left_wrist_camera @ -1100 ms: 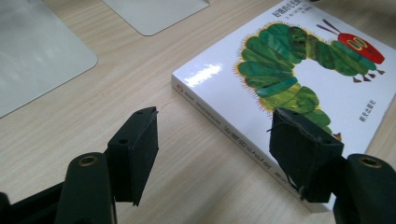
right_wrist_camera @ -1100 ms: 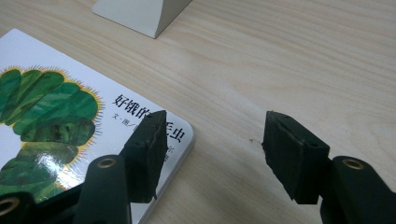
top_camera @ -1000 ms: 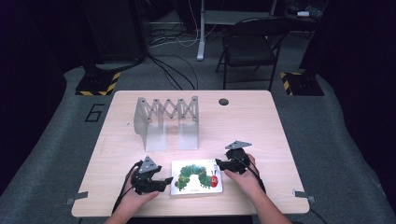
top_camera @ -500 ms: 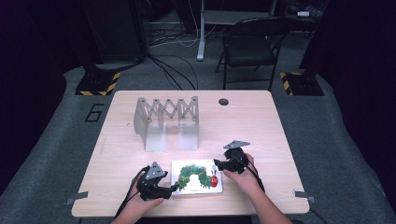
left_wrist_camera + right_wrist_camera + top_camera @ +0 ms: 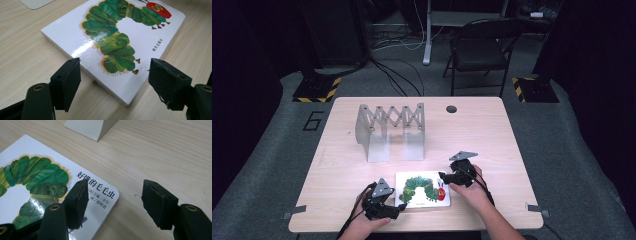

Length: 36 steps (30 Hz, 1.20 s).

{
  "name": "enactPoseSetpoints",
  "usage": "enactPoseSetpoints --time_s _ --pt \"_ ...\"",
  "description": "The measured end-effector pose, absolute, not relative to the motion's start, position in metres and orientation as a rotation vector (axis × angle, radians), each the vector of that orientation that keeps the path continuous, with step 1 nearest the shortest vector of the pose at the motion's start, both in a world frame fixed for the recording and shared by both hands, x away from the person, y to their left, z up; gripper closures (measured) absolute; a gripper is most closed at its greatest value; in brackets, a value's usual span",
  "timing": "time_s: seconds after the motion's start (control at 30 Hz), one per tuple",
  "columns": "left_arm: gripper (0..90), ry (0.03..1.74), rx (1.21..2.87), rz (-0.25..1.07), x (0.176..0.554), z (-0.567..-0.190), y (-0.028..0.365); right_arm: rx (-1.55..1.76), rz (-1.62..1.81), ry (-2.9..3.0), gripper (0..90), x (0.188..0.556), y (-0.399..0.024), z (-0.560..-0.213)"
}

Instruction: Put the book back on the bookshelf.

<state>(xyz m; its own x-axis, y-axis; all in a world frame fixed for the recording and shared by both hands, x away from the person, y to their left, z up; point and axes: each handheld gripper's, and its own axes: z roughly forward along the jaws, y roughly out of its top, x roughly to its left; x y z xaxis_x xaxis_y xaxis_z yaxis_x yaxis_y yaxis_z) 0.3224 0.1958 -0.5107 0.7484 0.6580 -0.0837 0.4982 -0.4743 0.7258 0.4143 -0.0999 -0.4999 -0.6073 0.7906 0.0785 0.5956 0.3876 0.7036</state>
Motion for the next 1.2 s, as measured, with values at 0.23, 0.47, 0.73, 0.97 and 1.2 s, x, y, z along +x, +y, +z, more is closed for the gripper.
enactPoseSetpoints --time_s 0.23,0.47,0.73,0.97,1.2 --pt "24.8 0.87 2.193 0.272 0.322 -0.516 0.191 1.214 1.039 2.399 37.4 0.413 -0.098 -0.499" --pt "20.9 0.868 2.203 0.279 0.322 -0.519 0.19 1.216 1.044 2.408 36.9 0.413 -0.097 -0.501" --pt "15.7 0.867 2.216 0.278 0.323 -0.522 0.188 1.227 1.05 2.417 36.0 0.415 -0.095 -0.503" --pt "14.5 0.851 2.219 0.306 0.323 -0.524 0.187 1.225 1.041 2.441 34.4 0.417 -0.091 -0.506" --pt "10.1 0.829 2.232 0.329 0.323 -0.527 0.184 1.244 1.042 2.448 33.8 0.419 -0.091 -0.507"
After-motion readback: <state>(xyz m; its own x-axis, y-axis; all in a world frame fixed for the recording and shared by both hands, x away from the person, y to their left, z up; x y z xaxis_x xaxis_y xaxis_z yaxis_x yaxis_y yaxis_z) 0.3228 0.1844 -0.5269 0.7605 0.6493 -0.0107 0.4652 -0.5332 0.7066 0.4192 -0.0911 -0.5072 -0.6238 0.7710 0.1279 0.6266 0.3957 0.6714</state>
